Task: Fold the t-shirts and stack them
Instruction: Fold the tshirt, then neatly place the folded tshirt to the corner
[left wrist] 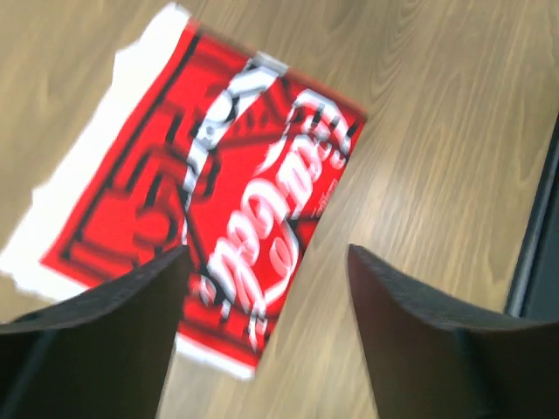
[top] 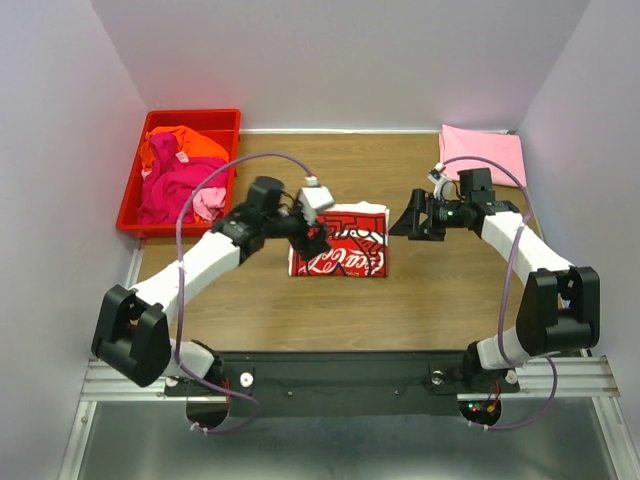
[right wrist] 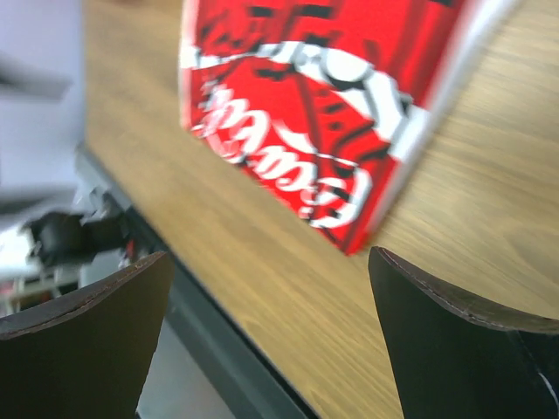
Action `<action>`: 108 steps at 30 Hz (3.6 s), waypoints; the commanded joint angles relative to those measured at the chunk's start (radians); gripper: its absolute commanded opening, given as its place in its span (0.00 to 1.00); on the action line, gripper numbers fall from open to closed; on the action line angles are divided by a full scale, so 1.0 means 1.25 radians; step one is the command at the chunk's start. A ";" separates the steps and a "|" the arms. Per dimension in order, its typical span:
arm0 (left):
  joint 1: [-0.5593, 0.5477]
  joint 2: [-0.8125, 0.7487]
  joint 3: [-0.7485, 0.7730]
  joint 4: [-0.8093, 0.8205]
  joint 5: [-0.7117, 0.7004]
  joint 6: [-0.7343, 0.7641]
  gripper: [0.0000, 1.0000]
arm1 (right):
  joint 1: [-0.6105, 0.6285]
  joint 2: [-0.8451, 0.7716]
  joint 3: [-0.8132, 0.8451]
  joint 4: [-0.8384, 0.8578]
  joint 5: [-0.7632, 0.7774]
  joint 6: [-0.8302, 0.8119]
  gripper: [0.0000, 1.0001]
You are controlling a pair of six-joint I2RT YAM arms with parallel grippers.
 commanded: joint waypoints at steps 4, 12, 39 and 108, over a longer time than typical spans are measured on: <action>-0.294 0.016 0.002 0.130 -0.344 0.211 0.63 | -0.017 -0.025 -0.028 -0.006 0.266 0.093 1.00; -0.440 0.172 0.031 0.200 -0.421 0.358 0.37 | -0.025 -0.021 -0.050 0.005 0.300 0.136 0.97; -0.392 0.424 0.136 0.275 -0.355 0.308 0.12 | -0.030 0.074 -0.102 0.126 0.222 0.242 0.96; -0.126 0.176 0.194 -0.011 -0.118 0.007 0.81 | 0.002 0.397 0.358 0.467 0.564 -0.152 0.01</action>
